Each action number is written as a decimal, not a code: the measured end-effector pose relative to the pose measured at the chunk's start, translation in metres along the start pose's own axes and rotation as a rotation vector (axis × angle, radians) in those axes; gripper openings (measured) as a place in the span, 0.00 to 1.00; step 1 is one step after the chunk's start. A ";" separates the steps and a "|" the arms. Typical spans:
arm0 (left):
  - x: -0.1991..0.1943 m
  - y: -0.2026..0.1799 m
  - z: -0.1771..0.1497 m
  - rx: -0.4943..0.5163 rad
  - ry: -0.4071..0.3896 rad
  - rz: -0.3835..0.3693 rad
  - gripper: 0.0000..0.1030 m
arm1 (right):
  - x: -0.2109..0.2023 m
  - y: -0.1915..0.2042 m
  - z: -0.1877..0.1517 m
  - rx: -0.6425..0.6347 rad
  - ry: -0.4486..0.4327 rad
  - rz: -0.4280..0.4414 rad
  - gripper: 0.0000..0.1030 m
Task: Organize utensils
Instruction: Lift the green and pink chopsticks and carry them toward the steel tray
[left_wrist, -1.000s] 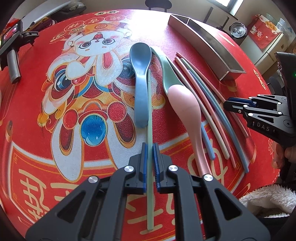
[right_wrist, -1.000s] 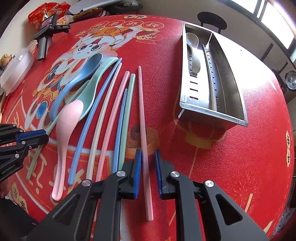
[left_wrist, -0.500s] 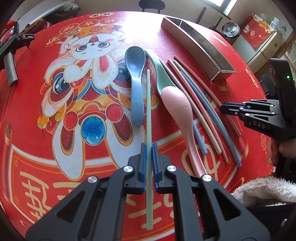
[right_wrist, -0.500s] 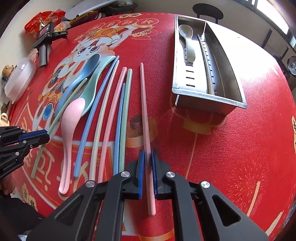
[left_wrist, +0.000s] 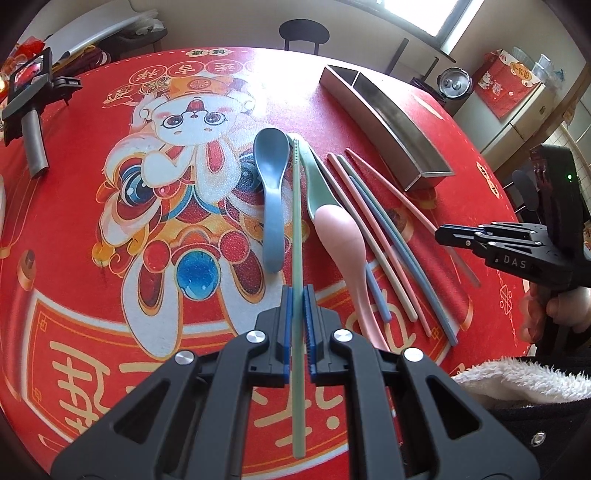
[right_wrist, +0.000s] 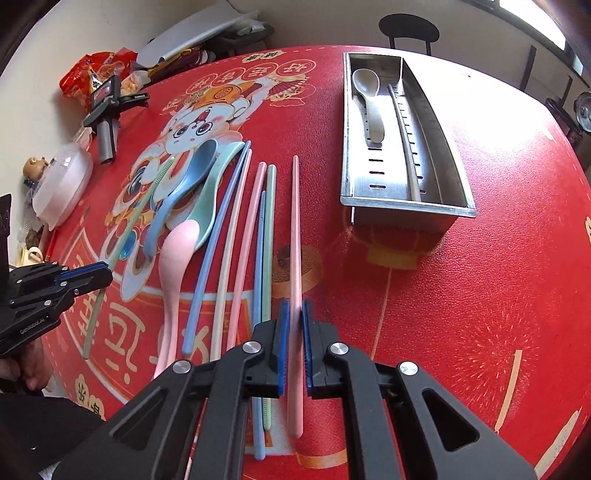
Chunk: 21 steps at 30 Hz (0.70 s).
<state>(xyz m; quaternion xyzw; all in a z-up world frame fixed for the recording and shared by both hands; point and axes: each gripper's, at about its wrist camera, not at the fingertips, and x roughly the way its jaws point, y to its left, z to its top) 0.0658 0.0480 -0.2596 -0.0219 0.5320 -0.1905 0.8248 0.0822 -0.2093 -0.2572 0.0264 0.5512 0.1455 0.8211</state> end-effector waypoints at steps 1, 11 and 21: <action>0.000 0.000 0.000 -0.002 -0.001 -0.001 0.10 | -0.001 0.000 0.000 0.001 -0.005 0.002 0.07; -0.006 0.003 0.007 -0.027 -0.020 -0.017 0.10 | -0.018 0.003 0.008 0.008 -0.072 0.036 0.07; -0.013 0.002 0.015 -0.037 -0.042 -0.029 0.10 | -0.037 0.004 0.014 0.010 -0.160 0.049 0.06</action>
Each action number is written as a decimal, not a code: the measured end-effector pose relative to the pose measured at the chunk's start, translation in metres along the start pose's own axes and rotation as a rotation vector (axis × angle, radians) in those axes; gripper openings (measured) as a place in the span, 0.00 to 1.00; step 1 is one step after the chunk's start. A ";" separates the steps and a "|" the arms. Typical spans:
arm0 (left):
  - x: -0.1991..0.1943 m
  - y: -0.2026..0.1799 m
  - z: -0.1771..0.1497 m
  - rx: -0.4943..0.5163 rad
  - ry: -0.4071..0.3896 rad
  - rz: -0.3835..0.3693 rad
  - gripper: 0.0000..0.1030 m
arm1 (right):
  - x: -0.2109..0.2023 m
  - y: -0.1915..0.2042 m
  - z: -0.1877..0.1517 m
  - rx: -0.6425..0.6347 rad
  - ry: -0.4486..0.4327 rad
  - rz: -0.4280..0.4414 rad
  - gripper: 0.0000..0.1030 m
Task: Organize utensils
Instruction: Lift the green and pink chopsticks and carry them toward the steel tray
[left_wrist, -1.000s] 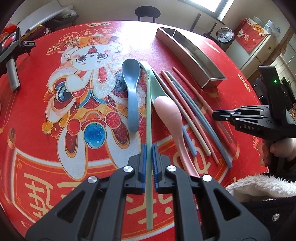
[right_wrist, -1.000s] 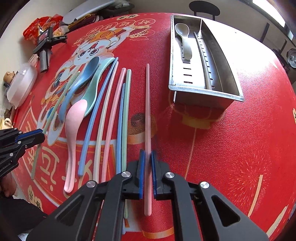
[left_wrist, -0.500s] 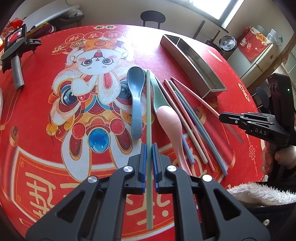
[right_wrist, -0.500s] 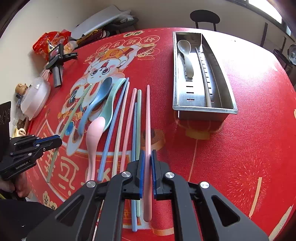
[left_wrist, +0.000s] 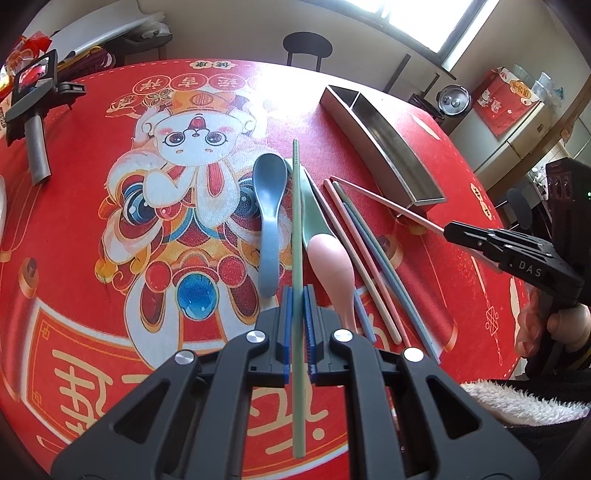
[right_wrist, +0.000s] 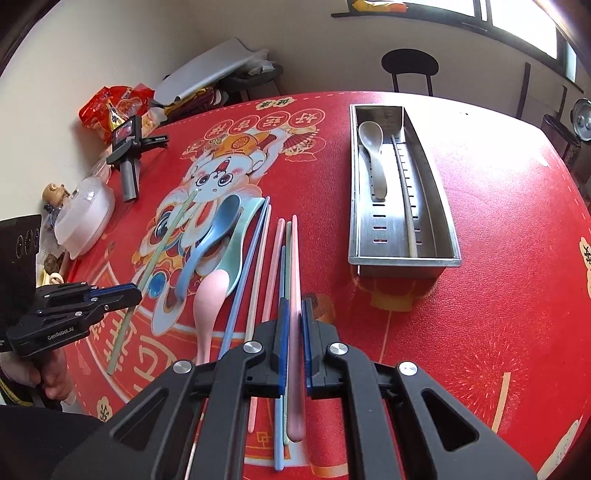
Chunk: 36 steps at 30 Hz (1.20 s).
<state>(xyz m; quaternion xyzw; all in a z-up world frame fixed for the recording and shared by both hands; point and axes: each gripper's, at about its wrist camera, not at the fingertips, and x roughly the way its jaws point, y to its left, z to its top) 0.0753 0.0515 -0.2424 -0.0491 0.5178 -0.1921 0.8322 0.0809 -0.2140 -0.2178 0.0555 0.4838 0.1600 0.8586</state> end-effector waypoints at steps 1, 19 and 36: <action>0.000 0.001 0.001 -0.005 -0.001 -0.002 0.10 | -0.002 0.000 0.001 0.004 -0.010 0.002 0.06; -0.009 -0.004 0.020 -0.032 -0.029 -0.043 0.10 | -0.041 -0.016 0.027 0.070 -0.162 -0.014 0.06; 0.035 -0.066 0.126 -0.061 0.003 -0.167 0.10 | -0.034 -0.067 0.081 0.131 -0.216 -0.115 0.06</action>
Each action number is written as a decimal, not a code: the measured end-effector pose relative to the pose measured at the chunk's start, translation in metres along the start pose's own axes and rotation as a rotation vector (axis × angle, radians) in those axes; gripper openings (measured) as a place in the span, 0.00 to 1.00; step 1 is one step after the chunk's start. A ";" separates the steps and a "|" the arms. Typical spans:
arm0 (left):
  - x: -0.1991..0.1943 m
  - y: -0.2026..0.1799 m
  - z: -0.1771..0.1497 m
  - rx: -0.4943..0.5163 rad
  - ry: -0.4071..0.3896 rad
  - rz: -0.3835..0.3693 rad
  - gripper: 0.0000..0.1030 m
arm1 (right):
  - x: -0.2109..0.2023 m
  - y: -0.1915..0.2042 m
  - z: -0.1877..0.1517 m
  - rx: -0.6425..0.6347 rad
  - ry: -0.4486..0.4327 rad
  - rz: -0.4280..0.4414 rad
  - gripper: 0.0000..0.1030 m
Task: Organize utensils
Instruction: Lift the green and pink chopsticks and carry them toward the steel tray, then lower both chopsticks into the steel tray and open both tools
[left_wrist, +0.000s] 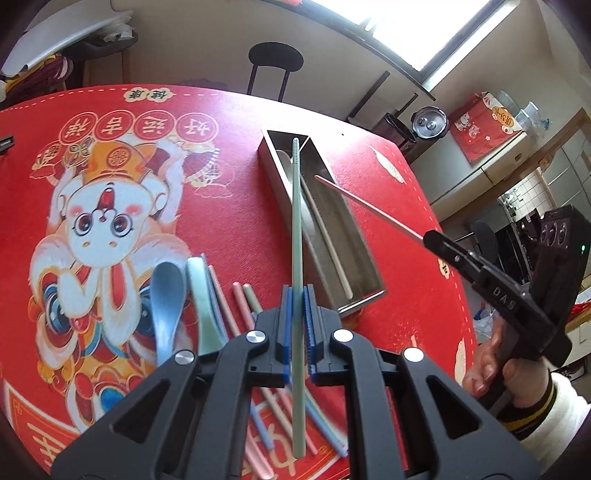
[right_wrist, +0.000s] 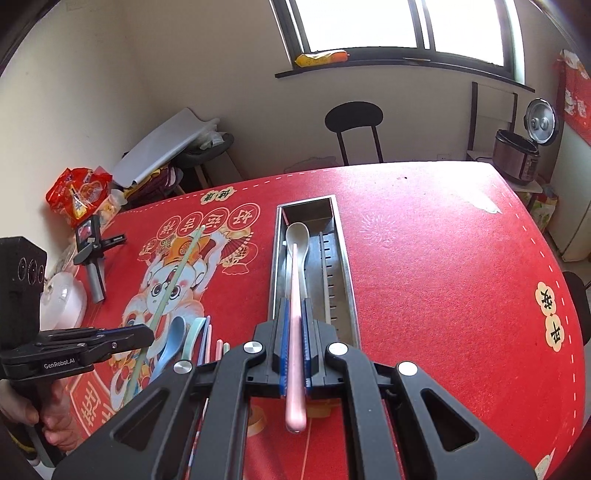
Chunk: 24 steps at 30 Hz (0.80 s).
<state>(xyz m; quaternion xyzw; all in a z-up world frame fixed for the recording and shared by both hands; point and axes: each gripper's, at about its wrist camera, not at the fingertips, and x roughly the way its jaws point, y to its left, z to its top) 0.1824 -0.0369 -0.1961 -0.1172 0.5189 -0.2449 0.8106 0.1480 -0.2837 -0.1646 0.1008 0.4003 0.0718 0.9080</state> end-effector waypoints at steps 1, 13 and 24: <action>0.009 -0.004 0.009 -0.014 0.006 -0.012 0.10 | 0.006 -0.003 0.003 0.003 0.005 -0.006 0.06; 0.100 -0.016 0.066 -0.154 0.111 -0.040 0.10 | 0.082 -0.017 0.031 0.008 0.096 -0.083 0.06; 0.132 -0.016 0.077 -0.196 0.156 -0.029 0.10 | 0.111 -0.022 0.032 0.052 0.170 -0.065 0.06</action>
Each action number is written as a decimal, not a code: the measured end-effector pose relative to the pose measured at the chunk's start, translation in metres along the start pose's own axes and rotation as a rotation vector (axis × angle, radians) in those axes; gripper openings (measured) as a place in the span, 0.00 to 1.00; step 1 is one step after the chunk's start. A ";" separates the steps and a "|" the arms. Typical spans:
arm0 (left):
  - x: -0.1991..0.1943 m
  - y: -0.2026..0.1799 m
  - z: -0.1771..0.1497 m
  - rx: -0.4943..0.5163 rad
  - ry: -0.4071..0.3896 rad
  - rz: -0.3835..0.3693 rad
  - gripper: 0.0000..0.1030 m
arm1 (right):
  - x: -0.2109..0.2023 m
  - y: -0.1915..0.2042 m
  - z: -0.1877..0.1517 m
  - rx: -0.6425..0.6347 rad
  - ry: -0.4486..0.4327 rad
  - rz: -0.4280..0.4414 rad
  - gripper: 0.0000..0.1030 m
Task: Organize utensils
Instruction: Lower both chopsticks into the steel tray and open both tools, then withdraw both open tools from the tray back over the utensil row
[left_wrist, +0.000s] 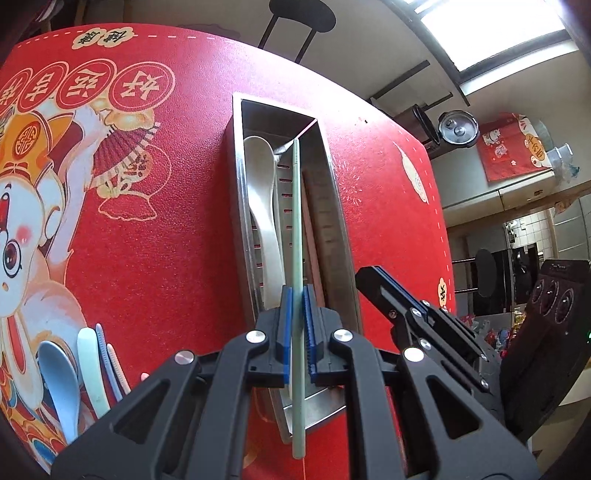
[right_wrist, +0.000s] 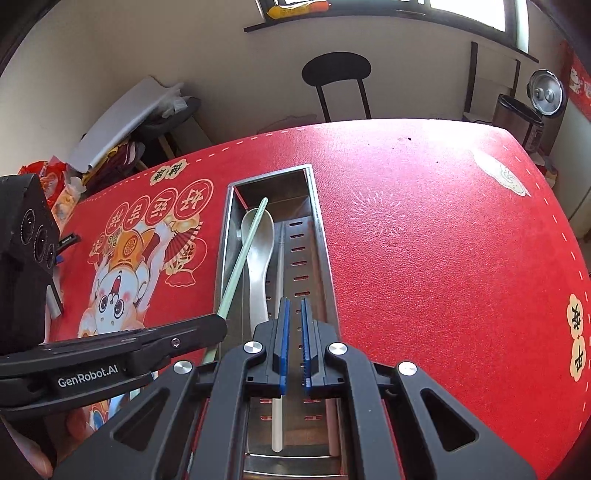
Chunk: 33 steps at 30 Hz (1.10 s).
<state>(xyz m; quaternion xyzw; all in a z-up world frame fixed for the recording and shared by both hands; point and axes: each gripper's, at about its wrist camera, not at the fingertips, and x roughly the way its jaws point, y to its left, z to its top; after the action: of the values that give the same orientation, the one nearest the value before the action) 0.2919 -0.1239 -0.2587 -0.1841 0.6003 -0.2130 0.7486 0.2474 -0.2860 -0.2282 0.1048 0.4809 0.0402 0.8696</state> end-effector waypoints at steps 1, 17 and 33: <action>0.002 -0.001 0.001 -0.001 0.005 0.000 0.10 | -0.001 -0.002 0.000 0.008 -0.003 -0.001 0.06; -0.058 -0.007 -0.008 0.096 -0.103 0.045 0.76 | -0.058 -0.004 -0.034 0.032 -0.047 -0.013 0.84; -0.136 0.063 -0.112 0.263 -0.188 0.279 0.94 | -0.063 0.061 -0.114 -0.225 0.029 -0.077 0.94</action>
<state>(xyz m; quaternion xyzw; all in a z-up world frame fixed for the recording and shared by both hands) 0.1631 -0.0001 -0.2044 -0.0188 0.5145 -0.1659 0.8411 0.1190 -0.2212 -0.2213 -0.0126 0.4896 0.0618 0.8697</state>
